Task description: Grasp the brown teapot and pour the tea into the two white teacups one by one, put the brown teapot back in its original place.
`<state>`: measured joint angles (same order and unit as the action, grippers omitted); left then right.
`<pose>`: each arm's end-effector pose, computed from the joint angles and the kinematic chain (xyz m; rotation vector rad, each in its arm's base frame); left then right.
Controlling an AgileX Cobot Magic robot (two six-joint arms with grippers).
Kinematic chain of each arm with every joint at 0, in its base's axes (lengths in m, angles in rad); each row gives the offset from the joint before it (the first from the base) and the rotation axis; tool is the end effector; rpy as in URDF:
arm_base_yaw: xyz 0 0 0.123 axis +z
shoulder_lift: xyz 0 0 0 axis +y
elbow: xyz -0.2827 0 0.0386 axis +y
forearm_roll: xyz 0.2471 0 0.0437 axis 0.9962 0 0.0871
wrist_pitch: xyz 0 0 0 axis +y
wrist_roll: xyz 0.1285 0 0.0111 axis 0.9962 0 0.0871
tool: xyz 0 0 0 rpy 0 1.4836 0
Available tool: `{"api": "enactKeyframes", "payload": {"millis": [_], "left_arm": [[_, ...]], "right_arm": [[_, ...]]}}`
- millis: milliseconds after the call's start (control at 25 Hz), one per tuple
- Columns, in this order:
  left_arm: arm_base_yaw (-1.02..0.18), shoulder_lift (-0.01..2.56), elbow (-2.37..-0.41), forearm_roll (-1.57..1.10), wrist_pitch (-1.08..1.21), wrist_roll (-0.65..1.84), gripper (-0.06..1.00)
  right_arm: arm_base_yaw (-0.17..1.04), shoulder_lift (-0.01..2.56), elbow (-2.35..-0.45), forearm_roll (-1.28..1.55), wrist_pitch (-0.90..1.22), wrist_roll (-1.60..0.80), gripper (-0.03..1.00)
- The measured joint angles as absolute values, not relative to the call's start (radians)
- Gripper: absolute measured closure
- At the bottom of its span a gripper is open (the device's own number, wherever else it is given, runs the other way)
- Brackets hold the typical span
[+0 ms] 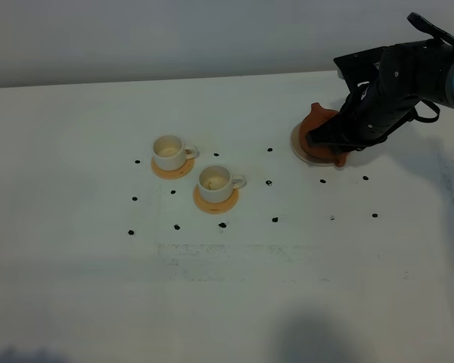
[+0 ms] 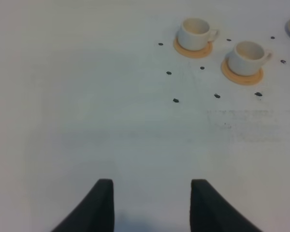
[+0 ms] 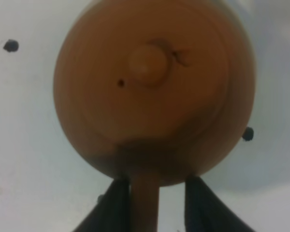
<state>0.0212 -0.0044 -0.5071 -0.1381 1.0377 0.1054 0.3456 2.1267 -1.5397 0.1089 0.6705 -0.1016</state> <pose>0.0276 -0.0147 0.2653 0.0897 2.0013 -0.0832 0.4320 0.1648 0.1239 -0.5132 2.7006 0.1838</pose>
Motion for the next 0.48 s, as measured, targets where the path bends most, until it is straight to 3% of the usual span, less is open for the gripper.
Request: {"api": "enactKeyframes", "payload": {"millis": [280, 480], "left_arm": [[0.021, -0.004, -0.507, -0.138, 1.038, 0.105, 0.52], [0.021, -0.004, -0.507, -0.138, 1.038, 0.105, 0.52]], "right_arm": [[0.346, 2.137, -1.542, 0.109, 0.678, -0.11, 0.87], [0.346, 2.144, -1.549, 0.109, 0.682, -0.132, 0.87]]}}
